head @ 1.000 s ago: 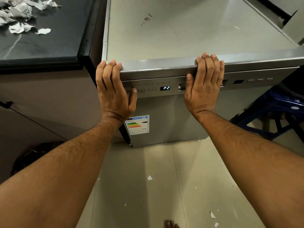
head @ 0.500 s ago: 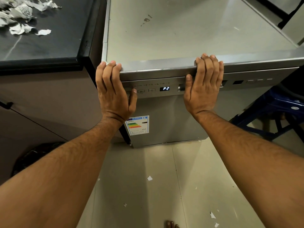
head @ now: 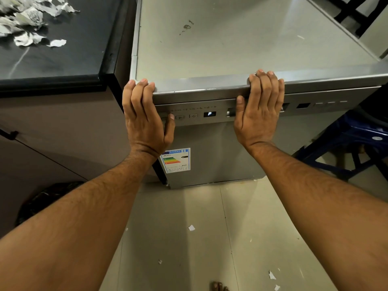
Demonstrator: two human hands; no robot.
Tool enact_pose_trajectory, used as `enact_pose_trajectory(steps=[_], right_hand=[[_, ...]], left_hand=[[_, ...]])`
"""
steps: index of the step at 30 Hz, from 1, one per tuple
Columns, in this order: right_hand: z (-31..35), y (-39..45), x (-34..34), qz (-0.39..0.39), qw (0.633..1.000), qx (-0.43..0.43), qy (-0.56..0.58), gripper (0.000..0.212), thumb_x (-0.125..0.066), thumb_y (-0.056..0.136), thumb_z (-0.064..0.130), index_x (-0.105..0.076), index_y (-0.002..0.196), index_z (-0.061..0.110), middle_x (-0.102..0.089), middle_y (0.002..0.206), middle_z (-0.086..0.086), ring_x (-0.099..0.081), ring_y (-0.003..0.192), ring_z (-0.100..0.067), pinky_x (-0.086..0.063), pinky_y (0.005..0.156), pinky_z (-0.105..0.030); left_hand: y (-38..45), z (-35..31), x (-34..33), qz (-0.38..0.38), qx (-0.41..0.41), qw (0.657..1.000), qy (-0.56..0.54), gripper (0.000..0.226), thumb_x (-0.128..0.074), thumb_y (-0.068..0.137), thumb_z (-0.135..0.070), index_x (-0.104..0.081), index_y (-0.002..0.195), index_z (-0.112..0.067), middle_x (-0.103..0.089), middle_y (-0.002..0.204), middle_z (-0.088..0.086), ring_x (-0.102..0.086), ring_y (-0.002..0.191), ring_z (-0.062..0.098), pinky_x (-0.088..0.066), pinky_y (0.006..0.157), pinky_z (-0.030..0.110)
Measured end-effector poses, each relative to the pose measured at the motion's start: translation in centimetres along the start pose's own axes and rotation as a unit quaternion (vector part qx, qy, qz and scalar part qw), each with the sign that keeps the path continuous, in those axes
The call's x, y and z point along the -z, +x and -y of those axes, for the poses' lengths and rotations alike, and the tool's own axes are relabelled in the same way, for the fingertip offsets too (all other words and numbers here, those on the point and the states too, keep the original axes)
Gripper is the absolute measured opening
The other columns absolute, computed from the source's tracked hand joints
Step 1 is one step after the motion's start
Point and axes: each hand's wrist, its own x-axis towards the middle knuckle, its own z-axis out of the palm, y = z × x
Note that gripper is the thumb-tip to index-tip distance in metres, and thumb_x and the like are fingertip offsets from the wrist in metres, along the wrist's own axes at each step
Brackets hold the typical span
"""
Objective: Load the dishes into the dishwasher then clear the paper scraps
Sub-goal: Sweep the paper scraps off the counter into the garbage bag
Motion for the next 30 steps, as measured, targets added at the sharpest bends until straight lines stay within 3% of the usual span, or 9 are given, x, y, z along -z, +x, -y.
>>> enact_pose_trajectory(steps=[8, 19, 30], right_hand=[[0.1, 0.1, 0.6, 0.015, 1.000, -0.004, 0.001, 0.050, -0.037, 0.107, 0.035, -0.045, 0.146, 0.005, -0.044, 0.152, -0.016, -0.031, 0.148, -0.033, -0.015, 0.126, -0.050], [2.3, 1.6, 3.2, 0.066, 0.996, -0.048, 0.024, 0.050, -0.038, 0.106, 0.038, -0.048, 0.141, 0.003, -0.048, 0.146, -0.017, -0.035, 0.145, -0.033, -0.017, 0.125, -0.048], [10.8, 7.1, 4.6, 0.136, 0.984, 0.064, 0.096, 0.056, -0.041, 0.105, 0.038, -0.041, 0.147, 0.001, -0.043, 0.149, -0.019, -0.033, 0.144, -0.035, -0.025, 0.122, -0.050]], left_hand=[[0.0, -0.2, 0.6, 0.019, 0.001, 1.000, 0.004, 0.073, -0.070, 0.076, -0.025, -0.046, 0.136, 0.008, -0.045, 0.140, 0.026, -0.034, 0.137, 0.042, -0.028, 0.118, 0.051], [1.4, -0.2, 3.8, 0.109, 0.002, 0.994, 0.028, 0.069, -0.059, 0.089, -0.035, -0.040, 0.144, 0.004, -0.042, 0.144, 0.024, -0.031, 0.142, 0.040, -0.025, 0.119, 0.052], [7.0, 4.1, 10.1, 0.109, 0.001, 0.989, 0.101, 0.072, -0.051, 0.095, -0.034, -0.030, 0.151, 0.007, -0.031, 0.157, 0.022, -0.018, 0.151, 0.038, -0.016, 0.123, 0.053]])
